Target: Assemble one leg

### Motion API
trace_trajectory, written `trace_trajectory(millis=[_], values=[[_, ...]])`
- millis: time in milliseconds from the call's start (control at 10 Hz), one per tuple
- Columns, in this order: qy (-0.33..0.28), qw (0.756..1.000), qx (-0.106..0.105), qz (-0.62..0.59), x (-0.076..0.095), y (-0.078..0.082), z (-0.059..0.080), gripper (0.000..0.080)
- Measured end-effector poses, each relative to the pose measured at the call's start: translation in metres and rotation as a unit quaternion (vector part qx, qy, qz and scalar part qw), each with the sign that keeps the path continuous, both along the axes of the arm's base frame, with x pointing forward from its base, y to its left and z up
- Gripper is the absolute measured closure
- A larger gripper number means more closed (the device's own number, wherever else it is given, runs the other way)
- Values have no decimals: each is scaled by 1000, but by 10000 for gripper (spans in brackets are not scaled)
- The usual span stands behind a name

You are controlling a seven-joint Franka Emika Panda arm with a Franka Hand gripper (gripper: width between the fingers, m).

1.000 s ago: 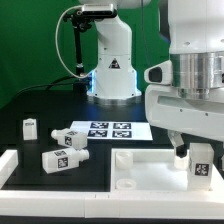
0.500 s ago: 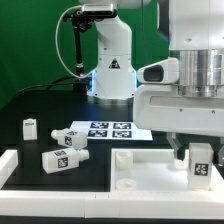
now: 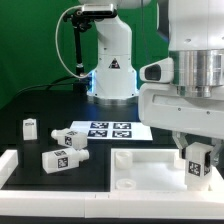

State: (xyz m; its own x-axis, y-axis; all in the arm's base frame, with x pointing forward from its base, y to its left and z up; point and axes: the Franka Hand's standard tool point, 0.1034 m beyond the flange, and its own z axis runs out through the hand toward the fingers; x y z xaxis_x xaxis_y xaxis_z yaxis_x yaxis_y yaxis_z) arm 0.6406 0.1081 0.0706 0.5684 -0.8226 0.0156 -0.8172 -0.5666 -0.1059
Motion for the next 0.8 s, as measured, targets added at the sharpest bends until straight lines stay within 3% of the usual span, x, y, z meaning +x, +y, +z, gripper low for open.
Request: trace_trajectory(millis=[200,400,500,600,700,800], values=[[23,985,20,-167,1,-1,4,515],[36,932,66,-354,0,-4,1,514],[37,908,74,-410,-1,-3,0,514],[39,899,75,-429,-1,-1,0,514],[39,896,76,-435,-1,-1,0,514],[39,897,75,-433,-1,-1,0,457]])
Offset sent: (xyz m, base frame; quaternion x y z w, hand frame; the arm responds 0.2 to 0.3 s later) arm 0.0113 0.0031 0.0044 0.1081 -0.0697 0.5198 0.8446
